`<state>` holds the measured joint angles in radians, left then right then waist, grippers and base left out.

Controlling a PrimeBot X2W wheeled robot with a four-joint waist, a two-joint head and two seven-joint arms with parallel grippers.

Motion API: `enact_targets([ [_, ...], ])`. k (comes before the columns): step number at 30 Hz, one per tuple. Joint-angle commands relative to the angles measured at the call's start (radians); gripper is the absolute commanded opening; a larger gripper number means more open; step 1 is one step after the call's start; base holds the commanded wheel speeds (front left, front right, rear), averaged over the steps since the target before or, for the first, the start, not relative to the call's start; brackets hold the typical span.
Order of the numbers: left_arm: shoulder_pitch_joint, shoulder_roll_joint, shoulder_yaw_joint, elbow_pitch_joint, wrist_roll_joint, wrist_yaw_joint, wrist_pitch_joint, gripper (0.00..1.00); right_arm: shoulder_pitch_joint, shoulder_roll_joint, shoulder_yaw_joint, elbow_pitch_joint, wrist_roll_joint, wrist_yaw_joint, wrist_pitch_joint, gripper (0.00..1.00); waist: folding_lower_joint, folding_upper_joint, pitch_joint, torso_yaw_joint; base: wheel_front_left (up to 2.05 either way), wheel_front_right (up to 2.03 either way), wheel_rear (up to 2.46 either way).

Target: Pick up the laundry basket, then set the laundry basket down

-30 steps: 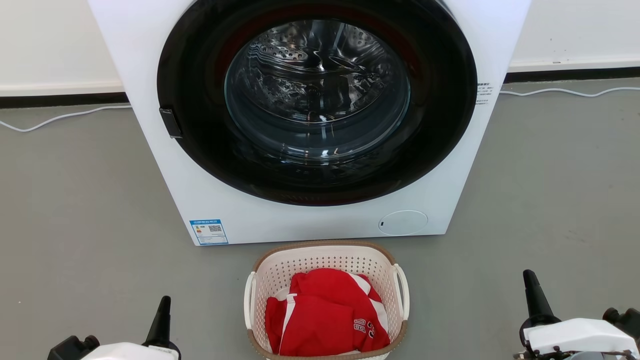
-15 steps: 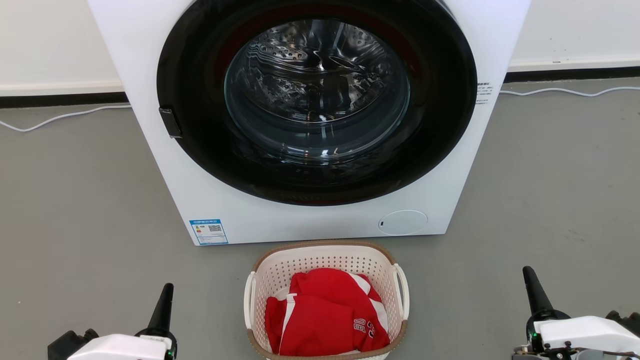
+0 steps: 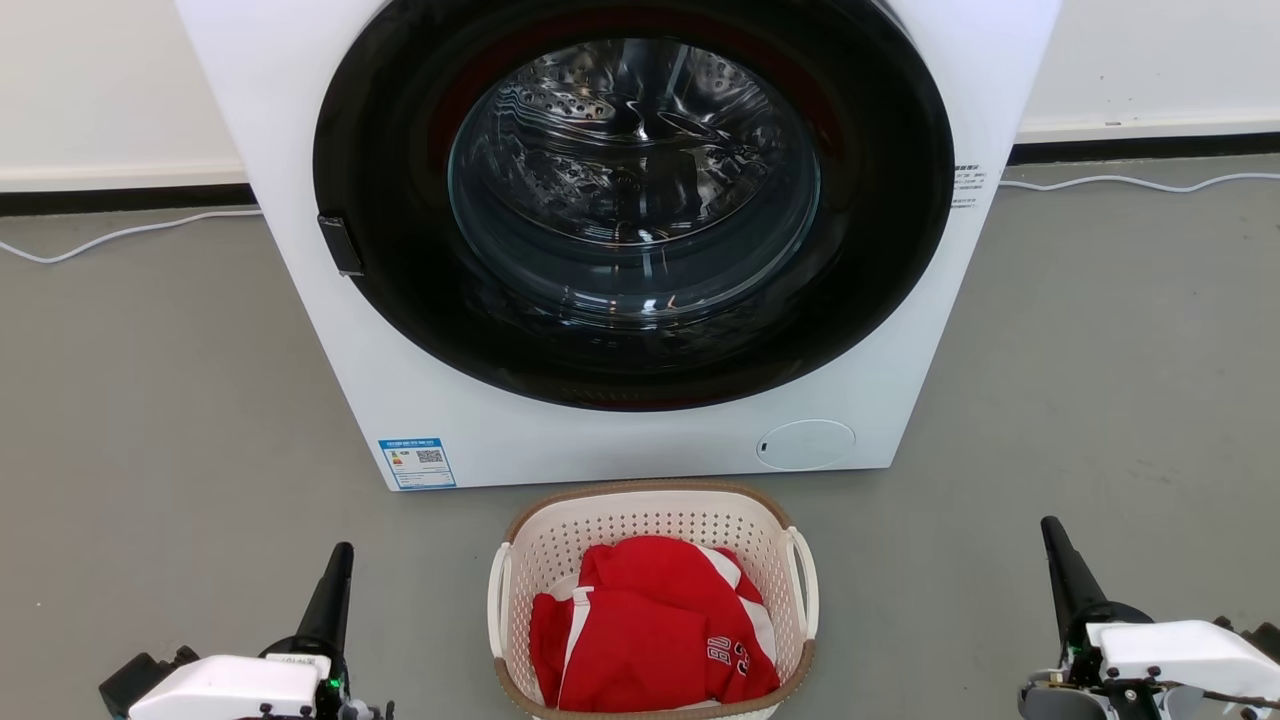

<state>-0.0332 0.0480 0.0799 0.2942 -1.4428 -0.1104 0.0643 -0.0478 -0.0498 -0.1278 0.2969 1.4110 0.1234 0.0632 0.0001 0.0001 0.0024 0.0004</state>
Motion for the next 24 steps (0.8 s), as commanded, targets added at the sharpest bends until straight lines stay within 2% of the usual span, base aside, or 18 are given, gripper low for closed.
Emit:
enact_targets([
  [1,-0.061,0.008,0.029,-0.032,-0.029,-0.010,0.012,0.00,-0.053,-0.004,0.016,-0.038,0.032,0.007,0.013,0.00,0.0000,-0.0001,0.000,0.000,0.00,0.00,0.00],
  [14,-0.075,0.002,0.034,-0.049,-0.166,-0.020,0.049,0.00,-0.060,0.000,0.014,-0.052,0.197,0.007,0.050,0.00,0.0000,-0.0001,0.001,0.000,0.00,0.00,0.00],
  [24,-0.075,0.002,0.034,-0.049,-0.166,-0.020,0.049,0.00,-0.060,0.000,0.014,-0.052,0.197,0.007,0.050,0.00,0.0000,-0.0001,0.001,0.000,0.00,0.00,0.00],
])
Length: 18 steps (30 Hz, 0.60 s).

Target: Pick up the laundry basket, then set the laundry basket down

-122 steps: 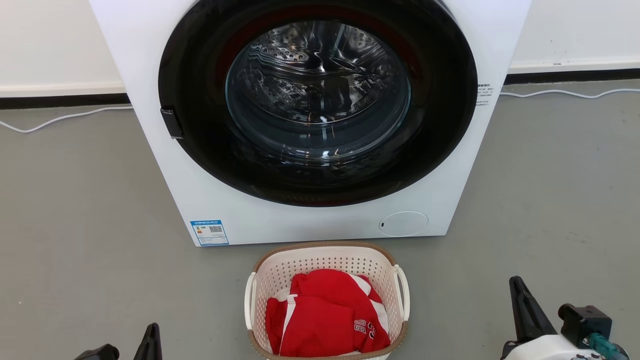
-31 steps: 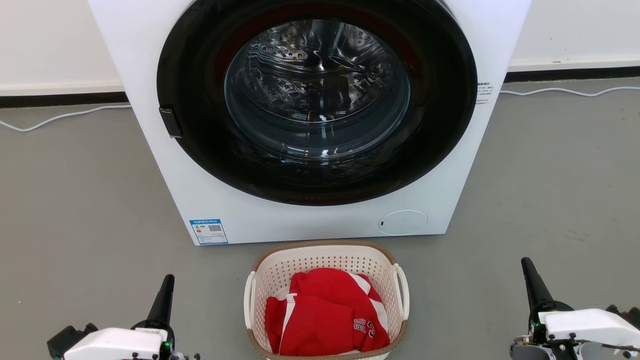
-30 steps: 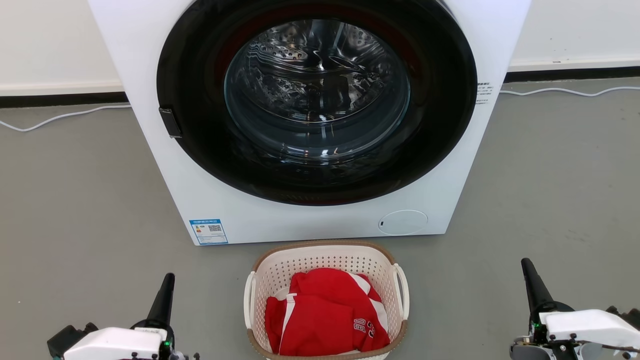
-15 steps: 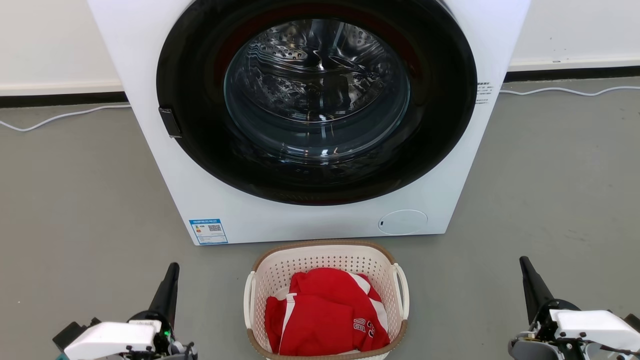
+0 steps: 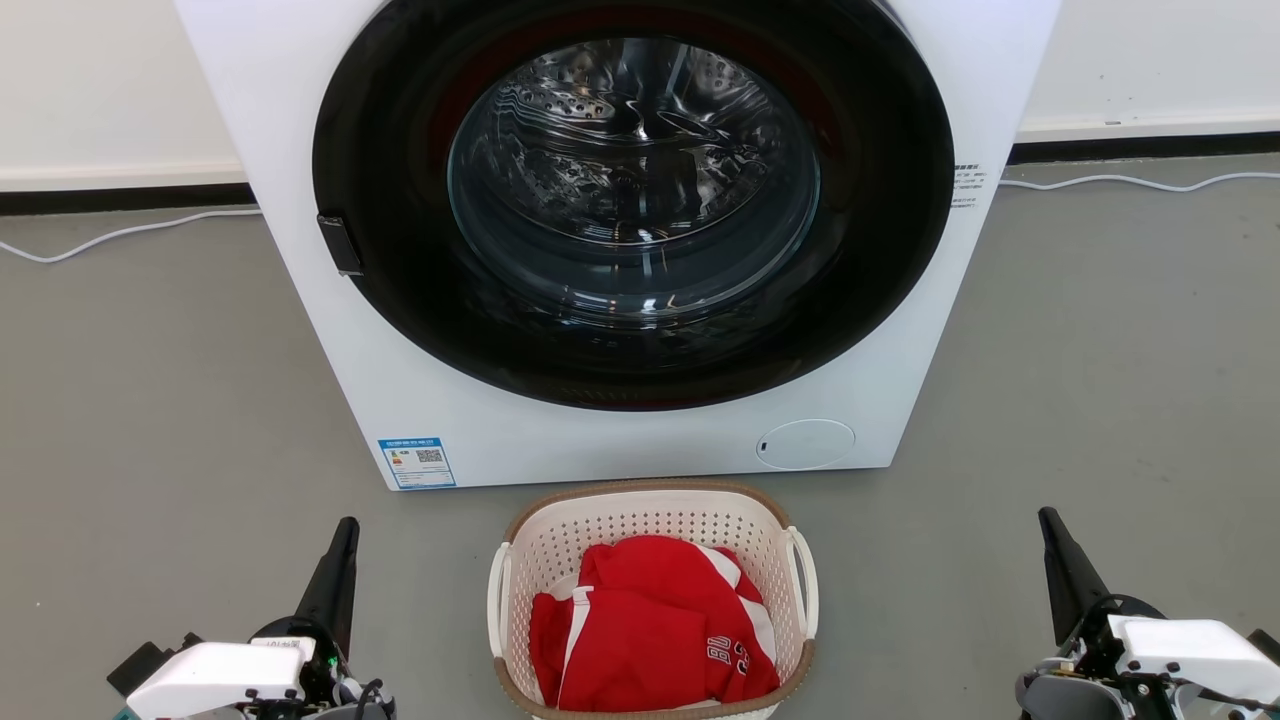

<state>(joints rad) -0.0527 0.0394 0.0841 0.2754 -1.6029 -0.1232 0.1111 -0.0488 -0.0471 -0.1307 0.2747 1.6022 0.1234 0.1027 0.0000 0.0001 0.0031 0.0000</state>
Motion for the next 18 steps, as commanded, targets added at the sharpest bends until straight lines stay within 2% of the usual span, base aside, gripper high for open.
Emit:
enact_targets([
  [1,-0.055,0.011,0.030,-0.030,-0.005,-0.007,0.002,0.00,-0.059,-0.003,0.017,-0.030,0.006,0.007,0.011,0.00,0.0000,-0.0001,0.000,0.000,0.00,0.00,0.00],
  [18,-0.055,0.011,0.030,-0.030,-0.006,-0.007,0.002,0.00,-0.059,-0.003,0.017,-0.030,0.006,0.007,0.011,0.00,0.0000,-0.0001,0.000,0.000,0.00,0.00,0.00],
])
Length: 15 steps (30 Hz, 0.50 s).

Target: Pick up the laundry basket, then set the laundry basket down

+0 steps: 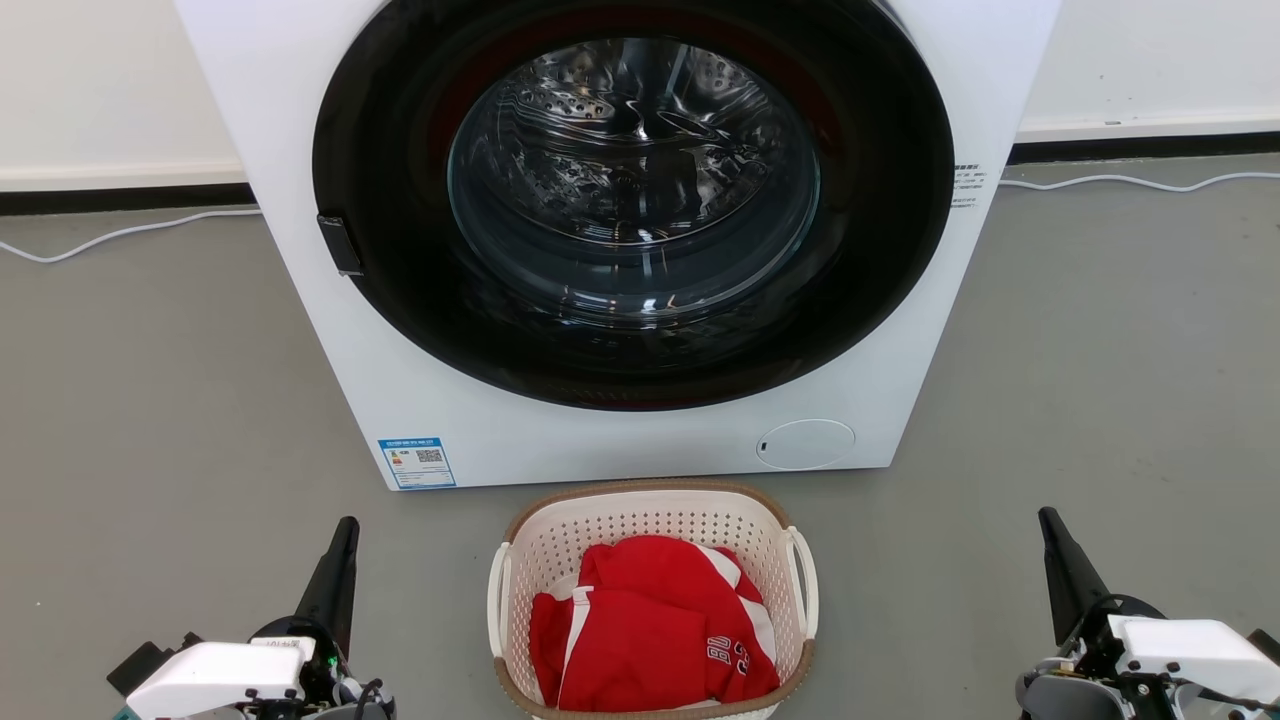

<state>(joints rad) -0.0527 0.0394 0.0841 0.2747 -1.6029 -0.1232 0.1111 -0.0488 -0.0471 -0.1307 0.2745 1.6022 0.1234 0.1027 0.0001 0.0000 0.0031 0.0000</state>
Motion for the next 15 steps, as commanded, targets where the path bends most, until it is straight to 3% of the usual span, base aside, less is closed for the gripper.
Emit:
enact_targets([
  [1,-0.055,0.011,0.030,-0.029,-0.006,-0.007,0.002,0.00,-0.059,-0.003,0.017,-0.030,0.006,0.007,0.011,0.00,0.0000,0.0000,0.000,0.000,0.00,0.00,0.00],
  [15,-0.055,0.011,0.030,-0.029,-0.006,-0.007,0.002,0.00,-0.059,-0.003,0.017,-0.030,0.006,0.007,0.011,0.00,0.0000,0.0000,0.000,0.000,0.00,0.00,0.00],
])
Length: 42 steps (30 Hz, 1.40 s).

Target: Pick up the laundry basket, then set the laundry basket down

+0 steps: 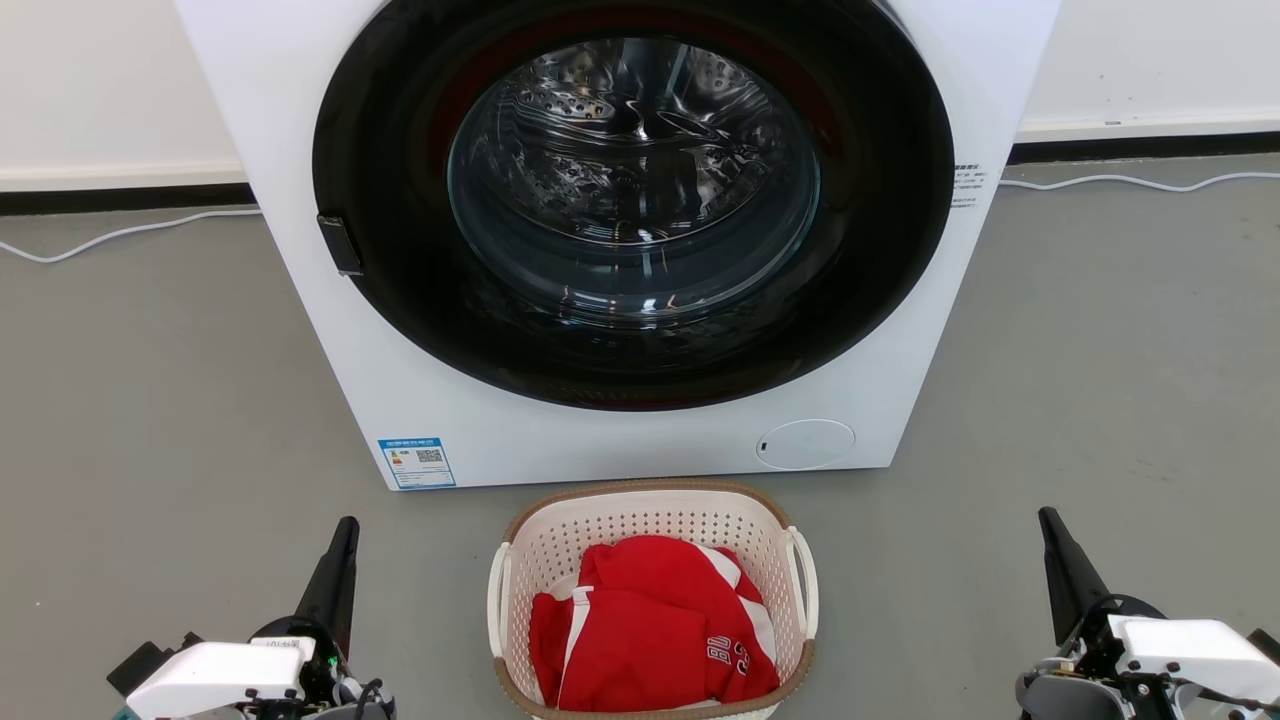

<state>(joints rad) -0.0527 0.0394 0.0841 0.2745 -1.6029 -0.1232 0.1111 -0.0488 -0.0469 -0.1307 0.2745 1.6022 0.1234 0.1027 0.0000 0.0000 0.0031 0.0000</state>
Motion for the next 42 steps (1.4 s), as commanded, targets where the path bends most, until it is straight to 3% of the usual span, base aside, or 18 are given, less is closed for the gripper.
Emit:
enact_targets([
  [1,-0.055,0.011,0.030,-0.029,-0.006,-0.007,0.002,0.00,-0.059,-0.003,0.017,-0.030,0.006,0.007,0.011,0.00,0.0000,0.0000,0.000,0.000,0.00,0.00,0.00],
  [42,-0.055,0.011,0.030,-0.029,-0.006,-0.007,0.002,0.00,-0.059,-0.003,0.017,-0.030,0.006,0.007,0.011,0.00,0.0000,0.0000,0.000,0.000,0.00,0.00,0.00],
])
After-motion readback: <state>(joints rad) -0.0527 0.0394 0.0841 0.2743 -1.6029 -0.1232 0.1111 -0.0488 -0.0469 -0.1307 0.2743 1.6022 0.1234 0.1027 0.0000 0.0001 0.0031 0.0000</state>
